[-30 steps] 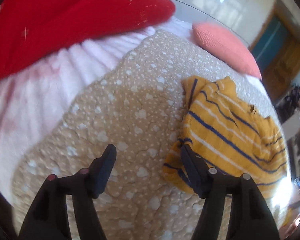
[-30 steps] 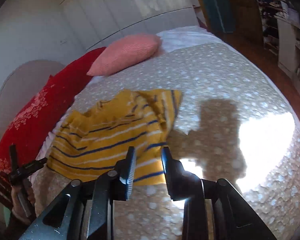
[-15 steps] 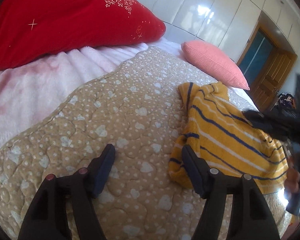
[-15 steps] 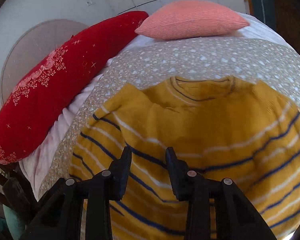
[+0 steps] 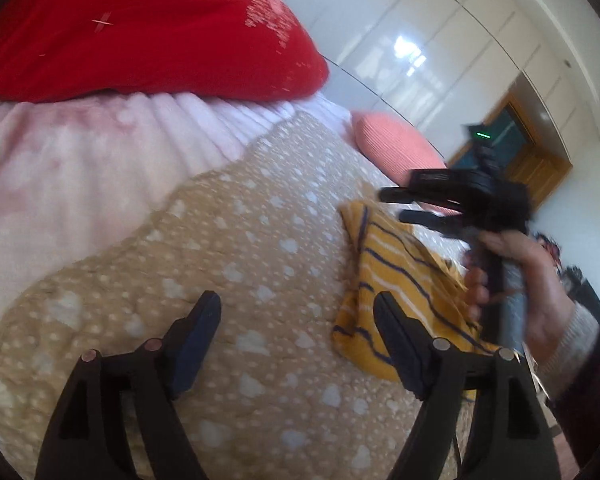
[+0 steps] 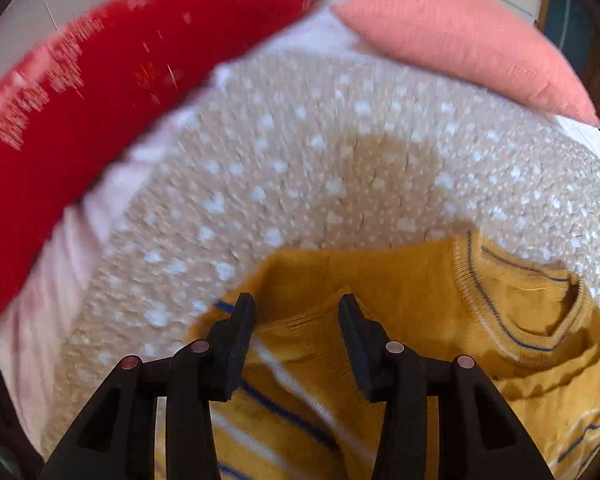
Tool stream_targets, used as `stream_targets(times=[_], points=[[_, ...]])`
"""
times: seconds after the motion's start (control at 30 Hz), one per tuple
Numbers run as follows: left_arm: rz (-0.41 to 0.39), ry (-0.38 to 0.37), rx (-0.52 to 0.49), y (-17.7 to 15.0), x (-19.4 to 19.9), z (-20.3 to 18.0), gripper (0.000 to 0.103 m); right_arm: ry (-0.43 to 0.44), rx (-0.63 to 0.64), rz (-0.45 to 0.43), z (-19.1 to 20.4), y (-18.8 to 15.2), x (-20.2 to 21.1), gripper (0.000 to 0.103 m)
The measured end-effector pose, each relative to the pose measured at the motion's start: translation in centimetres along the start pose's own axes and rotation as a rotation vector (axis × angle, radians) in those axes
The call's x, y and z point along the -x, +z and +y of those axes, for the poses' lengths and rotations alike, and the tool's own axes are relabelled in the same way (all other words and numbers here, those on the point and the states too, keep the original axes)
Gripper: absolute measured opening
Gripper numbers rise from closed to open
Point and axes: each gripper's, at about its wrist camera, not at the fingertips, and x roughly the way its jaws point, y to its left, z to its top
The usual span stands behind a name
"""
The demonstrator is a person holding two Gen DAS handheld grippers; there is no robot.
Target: Fold small clothes
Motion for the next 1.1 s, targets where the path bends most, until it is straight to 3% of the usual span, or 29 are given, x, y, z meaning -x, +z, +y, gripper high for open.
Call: stream_targets(times=[0.07,0.13,0.17,0.37,0.47,0.5,0.53,0.57,0.63,0.8,0.93,1.1], points=[[-0.009,0.000,0.039,0.3,0.3,0.8,0.078,0.055,0.007,-0.016,1.2,-1.4,2.4,0.063],[-0.015,-0.003,0.062,0.4,0.6,1.2,0.078,0.059,0.066,-0.006,2.9,-3.3,3.7,0.076],[-0.016,0.002,0.062,0.4,0.7,1.3,0.078,0.045,0.103,0.011,3.8,-4.4,3.9,0.078],[-0.022,0.033,0.050,0.1,1.2,1.4,0.078,-0.157,0.206,0.072,6.2,-8.9,0.2,0.082],[-0.028,0.047,0.050,-0.1,1.3,1.4,0.078,-0.266,0.248,0.023,7.0,-9.4,-1.7,0.087],[-0.031,0.055,0.047,-0.2,1.4,1.4,0.078,-0.287,0.254,-0.002,7.2,-9.4,-1.8,0.081],[-0.031,0.070,0.043,-0.3,1.4,1.2,0.078,-0.307,0.251,-0.024,7.1,-9.5,-1.7,0.062],[-0.030,0.084,0.037,-0.4,1.4,1.1,0.078,-0.316,0.246,-0.035,6.8,-9.5,-1.5,0.051],[-0.018,0.128,0.017,-0.4,1.6,0.4,0.078,-0.253,0.217,-0.051,5.8,-9.3,0.1,0.024],[0.005,0.098,-0.045,-1.0,4.8,-2.2,0.078,-0.070,0.053,-0.145,0.3,-8.6,7.2,0.018],[0.026,0.086,-0.120,-1.6,7.0,-5.3,0.078,0.039,-0.111,-0.238,-6.9,-9.4,13.4,0.017],[0.075,0.060,-0.195,-2.7,7.5,-9.5,0.078,0.047,-0.292,-0.317,-17.2,-13.2,18.3,0.017]])
